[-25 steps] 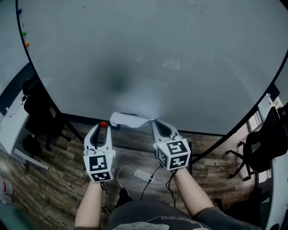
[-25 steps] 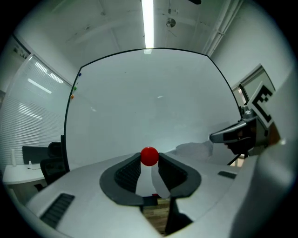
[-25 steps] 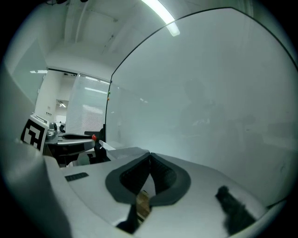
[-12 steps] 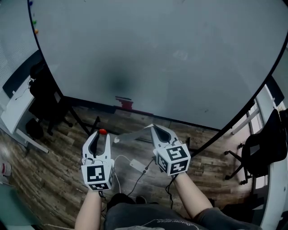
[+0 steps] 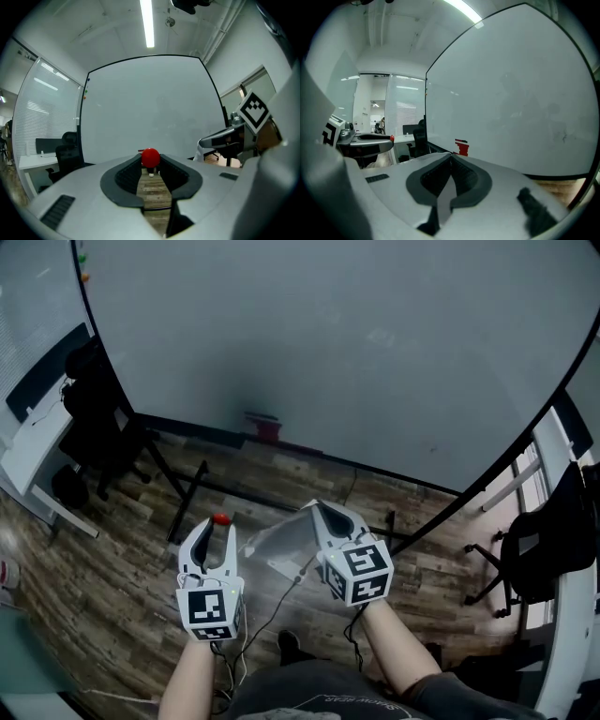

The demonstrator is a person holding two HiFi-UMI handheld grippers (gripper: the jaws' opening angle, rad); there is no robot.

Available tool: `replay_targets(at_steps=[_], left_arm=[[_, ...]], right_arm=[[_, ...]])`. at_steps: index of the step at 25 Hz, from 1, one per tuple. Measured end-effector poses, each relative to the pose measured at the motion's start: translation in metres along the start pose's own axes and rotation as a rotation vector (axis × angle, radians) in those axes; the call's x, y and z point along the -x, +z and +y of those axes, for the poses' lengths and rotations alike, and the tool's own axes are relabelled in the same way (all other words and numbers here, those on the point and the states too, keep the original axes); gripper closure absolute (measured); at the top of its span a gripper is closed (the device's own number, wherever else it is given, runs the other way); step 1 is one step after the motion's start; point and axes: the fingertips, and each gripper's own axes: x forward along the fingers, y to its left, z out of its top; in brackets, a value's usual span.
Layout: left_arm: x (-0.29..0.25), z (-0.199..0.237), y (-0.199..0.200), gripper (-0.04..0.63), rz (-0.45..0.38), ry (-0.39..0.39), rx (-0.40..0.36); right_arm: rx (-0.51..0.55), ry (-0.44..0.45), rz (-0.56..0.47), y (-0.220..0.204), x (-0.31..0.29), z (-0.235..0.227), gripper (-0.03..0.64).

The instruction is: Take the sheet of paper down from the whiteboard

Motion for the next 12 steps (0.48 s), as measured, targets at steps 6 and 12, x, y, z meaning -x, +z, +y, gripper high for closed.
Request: replay_targets(at_steps=[6, 12], left_arm=[[0.052, 0.003, -0.021, 0.471, 0.041, 0.015, 0.039], [0.117, -0.003, -0.029, 0.471, 0.05, 0.007, 0.058]], right_arm=[[0.025, -0.032, -0.008, -0.006, 0.032, 0.026, 0.595], [0.034, -0.045, -0.008, -0.019, 0.082, 0.066, 0.595]])
